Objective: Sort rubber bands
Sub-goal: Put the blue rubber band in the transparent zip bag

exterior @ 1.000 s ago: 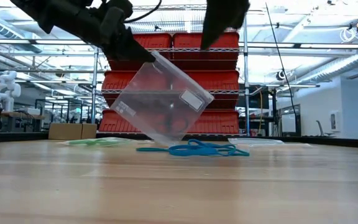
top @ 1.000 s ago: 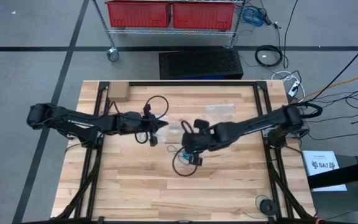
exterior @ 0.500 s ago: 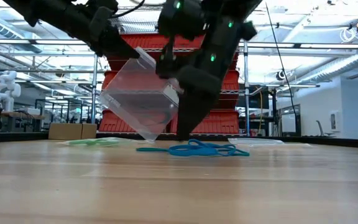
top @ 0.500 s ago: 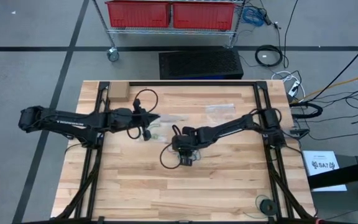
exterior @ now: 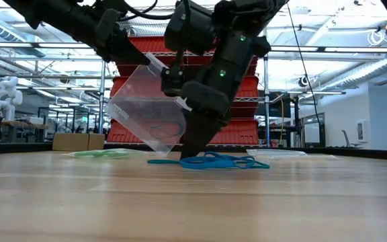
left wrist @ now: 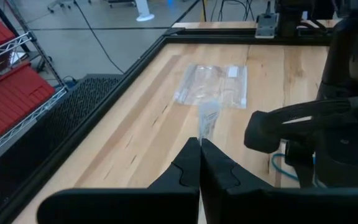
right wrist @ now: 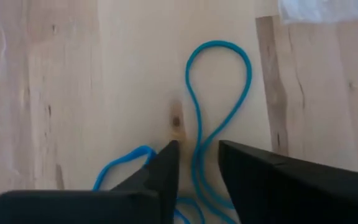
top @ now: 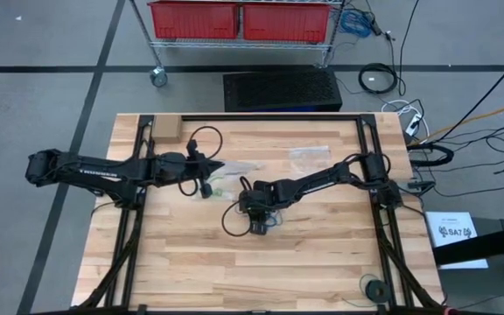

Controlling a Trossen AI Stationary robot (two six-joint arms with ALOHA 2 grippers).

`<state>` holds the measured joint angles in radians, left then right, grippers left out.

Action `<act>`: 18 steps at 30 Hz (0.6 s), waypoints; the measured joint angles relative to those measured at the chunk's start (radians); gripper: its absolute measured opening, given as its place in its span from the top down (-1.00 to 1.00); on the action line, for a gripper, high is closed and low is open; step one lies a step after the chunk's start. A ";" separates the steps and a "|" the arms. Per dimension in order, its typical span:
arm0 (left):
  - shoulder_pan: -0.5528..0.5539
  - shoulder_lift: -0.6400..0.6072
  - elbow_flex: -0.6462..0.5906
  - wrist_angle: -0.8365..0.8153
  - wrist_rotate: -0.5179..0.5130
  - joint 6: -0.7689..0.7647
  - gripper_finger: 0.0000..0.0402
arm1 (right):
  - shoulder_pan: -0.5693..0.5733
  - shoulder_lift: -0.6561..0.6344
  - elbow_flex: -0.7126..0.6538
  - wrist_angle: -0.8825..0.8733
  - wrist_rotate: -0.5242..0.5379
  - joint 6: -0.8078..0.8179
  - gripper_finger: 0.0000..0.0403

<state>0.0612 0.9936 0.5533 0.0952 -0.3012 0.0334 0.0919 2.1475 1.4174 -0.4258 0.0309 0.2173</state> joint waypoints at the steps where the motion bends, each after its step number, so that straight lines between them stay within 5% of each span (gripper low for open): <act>1: 0.000 0.000 0.000 0.000 0.000 0.000 1.00 | -0.001 0.007 0.001 -0.001 0.001 0.000 0.63; 7: 0.000 0.000 0.000 0.000 0.000 0.000 1.00 | -0.007 0.005 0.001 0.012 0.012 -0.015 0.97; 18: -0.001 0.001 0.000 0.001 0.011 -0.002 1.00 | 0.011 -0.137 0.099 -0.095 0.030 -0.069 1.00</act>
<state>0.0605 0.9944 0.5533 0.0961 -0.2900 0.0315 0.1027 2.0106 1.5162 -0.5213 0.0608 0.1485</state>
